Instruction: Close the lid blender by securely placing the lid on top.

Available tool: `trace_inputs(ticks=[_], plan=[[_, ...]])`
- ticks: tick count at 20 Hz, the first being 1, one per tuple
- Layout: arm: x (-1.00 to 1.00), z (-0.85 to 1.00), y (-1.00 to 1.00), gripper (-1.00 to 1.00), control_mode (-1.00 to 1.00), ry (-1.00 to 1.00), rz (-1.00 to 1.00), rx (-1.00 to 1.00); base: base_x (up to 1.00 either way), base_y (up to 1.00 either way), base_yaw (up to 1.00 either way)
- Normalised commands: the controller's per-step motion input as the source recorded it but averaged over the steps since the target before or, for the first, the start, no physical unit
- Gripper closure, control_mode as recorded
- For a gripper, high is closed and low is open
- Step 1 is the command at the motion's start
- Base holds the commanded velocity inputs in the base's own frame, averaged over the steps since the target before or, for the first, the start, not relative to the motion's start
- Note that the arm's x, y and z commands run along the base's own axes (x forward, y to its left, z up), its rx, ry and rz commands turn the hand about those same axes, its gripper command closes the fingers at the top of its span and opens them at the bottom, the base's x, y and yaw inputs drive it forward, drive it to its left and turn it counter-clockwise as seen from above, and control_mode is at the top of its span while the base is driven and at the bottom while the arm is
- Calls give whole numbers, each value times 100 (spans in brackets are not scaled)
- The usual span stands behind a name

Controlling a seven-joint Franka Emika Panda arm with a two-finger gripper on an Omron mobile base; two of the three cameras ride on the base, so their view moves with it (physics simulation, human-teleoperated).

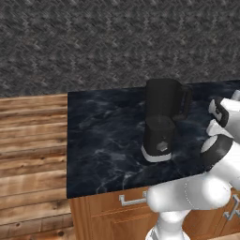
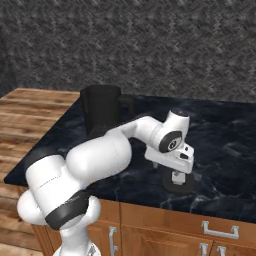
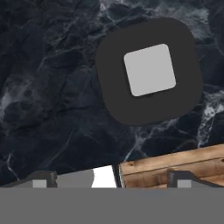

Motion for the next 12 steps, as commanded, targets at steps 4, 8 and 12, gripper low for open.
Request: trace_inputs(ticks=[4, 8, 12], plan=[[33, -23, -35, -100, -100, 9, 4, 0, 0, 0, 0], [40, -33, -46, -100, -100, 8, 8, 4, 0, 0, 0], [34, -39, -36, -100, -100, 2, 12, 6, 0, 0, 0]])
